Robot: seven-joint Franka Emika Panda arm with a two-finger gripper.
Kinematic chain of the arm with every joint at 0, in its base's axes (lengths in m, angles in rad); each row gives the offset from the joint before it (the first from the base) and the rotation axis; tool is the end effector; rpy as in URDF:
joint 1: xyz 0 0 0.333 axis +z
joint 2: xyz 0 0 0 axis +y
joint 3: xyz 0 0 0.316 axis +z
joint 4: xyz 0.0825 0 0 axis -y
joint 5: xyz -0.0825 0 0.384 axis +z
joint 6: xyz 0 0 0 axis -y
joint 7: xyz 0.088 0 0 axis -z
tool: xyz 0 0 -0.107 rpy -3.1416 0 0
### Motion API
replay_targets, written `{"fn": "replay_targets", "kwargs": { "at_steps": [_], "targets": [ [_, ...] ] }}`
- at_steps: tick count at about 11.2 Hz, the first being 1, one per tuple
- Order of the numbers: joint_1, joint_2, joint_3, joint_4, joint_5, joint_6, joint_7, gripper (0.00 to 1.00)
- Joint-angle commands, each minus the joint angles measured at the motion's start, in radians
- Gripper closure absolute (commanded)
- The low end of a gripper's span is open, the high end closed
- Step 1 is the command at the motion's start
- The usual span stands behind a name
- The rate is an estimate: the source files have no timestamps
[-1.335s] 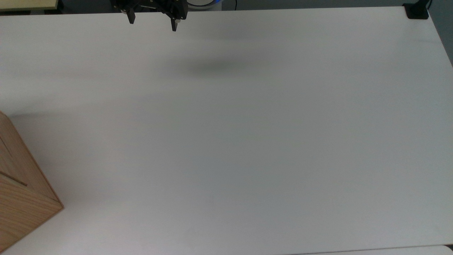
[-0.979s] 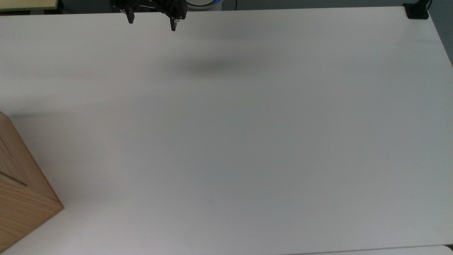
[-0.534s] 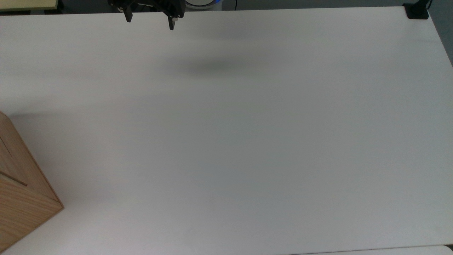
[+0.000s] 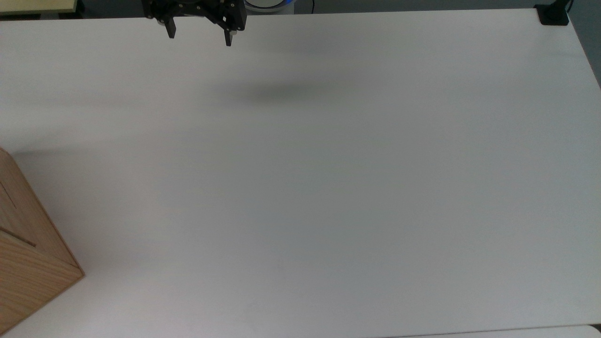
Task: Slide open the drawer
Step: 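Move the gripper toward the black drawer handle of the wooden cabinet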
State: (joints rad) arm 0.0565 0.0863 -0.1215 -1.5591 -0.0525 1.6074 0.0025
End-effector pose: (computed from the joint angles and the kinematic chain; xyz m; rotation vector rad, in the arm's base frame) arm 0.5808 -0.0404 0.5847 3.0777 -0.0991 -0.0605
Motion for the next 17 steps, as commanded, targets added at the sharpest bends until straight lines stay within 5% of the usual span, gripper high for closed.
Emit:
{"fn": "replay_targets", "kwargs": {
  "at_steps": [1,3,6,9,13,17],
  "targets": [
    [-0.004,0.035,-0.015,0.022,-0.043,0.078,-0.200,0.00],
    [-0.065,0.055,-0.015,0.024,-0.067,0.214,-0.307,0.00],
    [-0.124,0.117,-0.015,0.019,-0.241,0.489,-0.585,0.00],
    [-0.191,0.211,-0.015,0.019,-0.407,0.786,-0.615,0.07],
    [-0.257,0.308,-0.023,0.024,-0.457,1.052,-0.613,0.19],
    [-0.267,0.349,-0.092,0.025,-0.455,1.178,-0.612,0.25]
  ]
}}
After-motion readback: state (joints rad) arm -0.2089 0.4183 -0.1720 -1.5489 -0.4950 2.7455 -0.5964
